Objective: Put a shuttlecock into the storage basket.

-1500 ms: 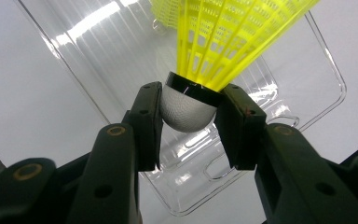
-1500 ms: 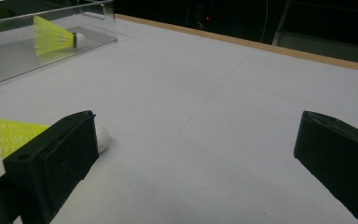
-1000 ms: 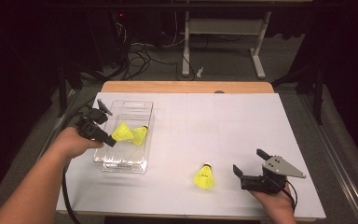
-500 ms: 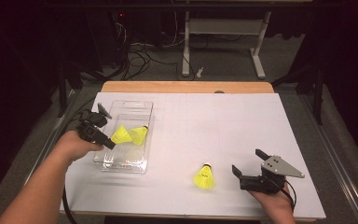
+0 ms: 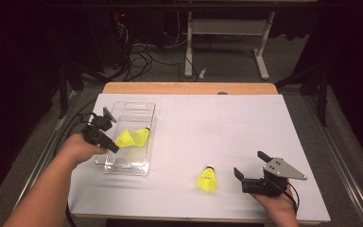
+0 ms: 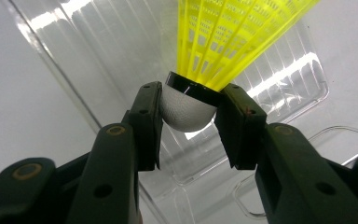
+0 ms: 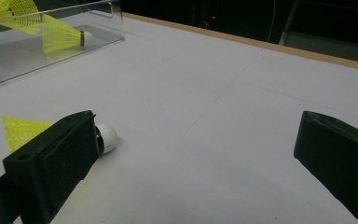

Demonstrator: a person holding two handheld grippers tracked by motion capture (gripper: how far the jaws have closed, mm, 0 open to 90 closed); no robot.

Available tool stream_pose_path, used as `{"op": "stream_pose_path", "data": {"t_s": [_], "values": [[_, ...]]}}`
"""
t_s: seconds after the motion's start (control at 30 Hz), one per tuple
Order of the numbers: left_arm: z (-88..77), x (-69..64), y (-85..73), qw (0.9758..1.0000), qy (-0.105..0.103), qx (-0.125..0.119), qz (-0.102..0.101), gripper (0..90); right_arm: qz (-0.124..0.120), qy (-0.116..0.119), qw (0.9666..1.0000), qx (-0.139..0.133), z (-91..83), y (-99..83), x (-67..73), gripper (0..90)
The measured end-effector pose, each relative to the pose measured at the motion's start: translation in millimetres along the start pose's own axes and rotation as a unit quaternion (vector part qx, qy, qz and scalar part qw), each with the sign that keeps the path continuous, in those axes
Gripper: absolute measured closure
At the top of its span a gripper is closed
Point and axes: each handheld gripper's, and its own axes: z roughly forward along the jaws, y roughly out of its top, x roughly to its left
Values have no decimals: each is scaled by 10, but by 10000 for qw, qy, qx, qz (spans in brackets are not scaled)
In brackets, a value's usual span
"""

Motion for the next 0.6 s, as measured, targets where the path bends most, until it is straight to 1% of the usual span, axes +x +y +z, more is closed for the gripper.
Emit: {"op": "stream_pose_path", "data": {"t_s": [0.17,0.4,0.6], "values": [[29,-13,22,10000,35,29,15,618,1,7,10000,-4,-1,1,0,3],[55,-14,40,10000,65,63,-17,617,3,8,10000,-22,1,5,3,3],[80,-23,47,9999,106,104,6,617,-5,13,10000,-27,6,9,6,3]]}}
